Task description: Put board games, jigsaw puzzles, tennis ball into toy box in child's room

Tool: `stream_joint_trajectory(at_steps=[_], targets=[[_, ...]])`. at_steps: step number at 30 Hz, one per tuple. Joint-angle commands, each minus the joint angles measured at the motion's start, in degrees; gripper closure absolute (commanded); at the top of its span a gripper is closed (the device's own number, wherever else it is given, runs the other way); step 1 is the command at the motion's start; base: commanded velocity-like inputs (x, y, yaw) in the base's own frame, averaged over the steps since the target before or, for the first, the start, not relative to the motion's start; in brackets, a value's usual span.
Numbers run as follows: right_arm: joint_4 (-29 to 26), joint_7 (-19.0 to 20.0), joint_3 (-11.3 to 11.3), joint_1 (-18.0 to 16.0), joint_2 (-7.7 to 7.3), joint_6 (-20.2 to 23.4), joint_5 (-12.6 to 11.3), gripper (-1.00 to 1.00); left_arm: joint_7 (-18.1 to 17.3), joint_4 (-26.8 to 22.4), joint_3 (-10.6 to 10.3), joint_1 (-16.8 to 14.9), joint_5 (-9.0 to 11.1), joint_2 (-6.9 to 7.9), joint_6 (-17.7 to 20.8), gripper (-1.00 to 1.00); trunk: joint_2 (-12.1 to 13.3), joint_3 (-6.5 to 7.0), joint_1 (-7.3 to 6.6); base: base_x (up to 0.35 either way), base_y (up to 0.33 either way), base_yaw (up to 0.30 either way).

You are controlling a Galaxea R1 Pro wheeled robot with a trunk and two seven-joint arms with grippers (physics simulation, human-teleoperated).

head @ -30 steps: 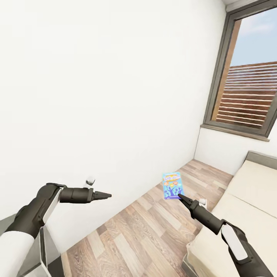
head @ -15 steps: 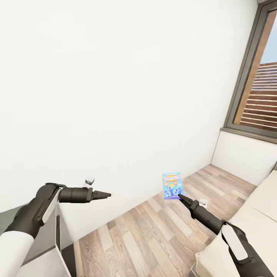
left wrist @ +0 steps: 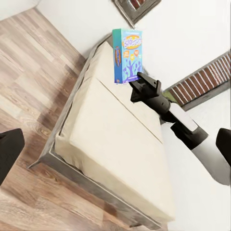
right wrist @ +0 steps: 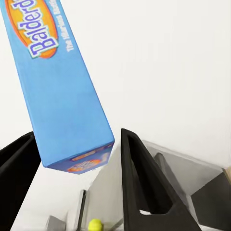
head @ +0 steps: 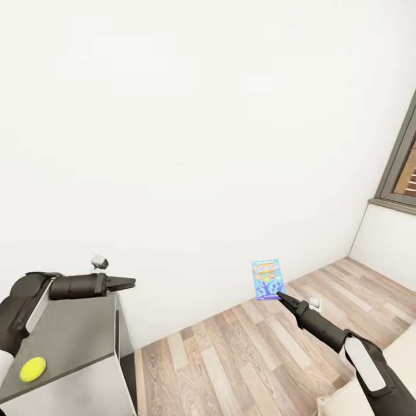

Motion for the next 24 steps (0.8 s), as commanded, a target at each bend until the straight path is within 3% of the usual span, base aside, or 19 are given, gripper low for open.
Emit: stream_joint_trajectory(at_steps=[1,2,6,21,24], targets=[[0.0,0.07,-0.05,-0.02,-0.44,0.37,-0.21,1.0,-2.93,-0.03,0.29,0.02,-0.12,1.22,0.6,-1.0,0.32,0.07,-0.2,0.0,0.0,0.293],[0.03,0.08,-0.04,-0.01,-0.73,0.38,-0.21,1.0,-4.91,-0.05,0.5,0.09,-0.23,2.21,0.59,-1.0,0.72,0.25,-0.42,0.0,0.0,0.293],[0.01,0.11,0.02,0.0,-1.09,0.38,-0.21,1.0,-5.05,-0.09,0.86,0.19,-0.39,3.89,0.55,-1.0,2.33,0.97,-1.3,0.0,0.0,0.293],[-0.1,0.11,0.15,0.01,-1.0,0.38,-0.16,1.0,-5.05,-0.1,0.96,0.21,-0.52,4.33,0.54,-1.0,8.34,3.66,-4.59,0.0,0.0,0.293],[-0.15,0.11,0.12,0.01,-0.91,0.38,1.01,1.0,-5.05,-0.1,0.96,0.21,-0.52,4.31,0.54,-1.0,9.55,4.2,-5.25,0.0,0.0,0.293]])
